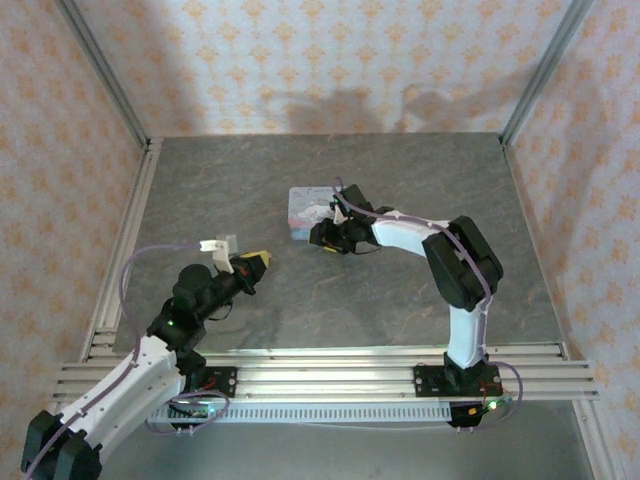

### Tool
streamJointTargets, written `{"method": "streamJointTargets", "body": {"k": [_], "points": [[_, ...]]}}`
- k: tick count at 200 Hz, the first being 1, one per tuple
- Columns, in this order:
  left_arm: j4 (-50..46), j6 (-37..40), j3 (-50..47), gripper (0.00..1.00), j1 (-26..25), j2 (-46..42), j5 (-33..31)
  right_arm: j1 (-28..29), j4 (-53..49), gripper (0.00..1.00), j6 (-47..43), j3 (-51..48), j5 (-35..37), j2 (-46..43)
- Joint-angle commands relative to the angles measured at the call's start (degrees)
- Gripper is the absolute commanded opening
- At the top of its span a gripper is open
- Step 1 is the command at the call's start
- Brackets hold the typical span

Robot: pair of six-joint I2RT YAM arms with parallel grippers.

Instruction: Unlock a padlock with a key

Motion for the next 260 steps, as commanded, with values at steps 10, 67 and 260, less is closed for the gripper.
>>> {"method": "streamJointTargets", "body": {"k": [10,67,260], "points": [[-5.29,-3.06,5.17,0.00,0.74,-0.09,0.62,0.43,-1.06,0.47,0.76,-3.59,-3.34,-6.65],[-1.57,-9.22,12.99,0.00,1.38,6.47,4.29,0.43,10.26,0.40,5.76,-9.27,-5.72,-26.15],[18.50,-26.91,21.71,0.00,2.26,23.43,9.73,3.64,35.38,0.30,20.13,-15.49,-12.50,-31.07]]}}
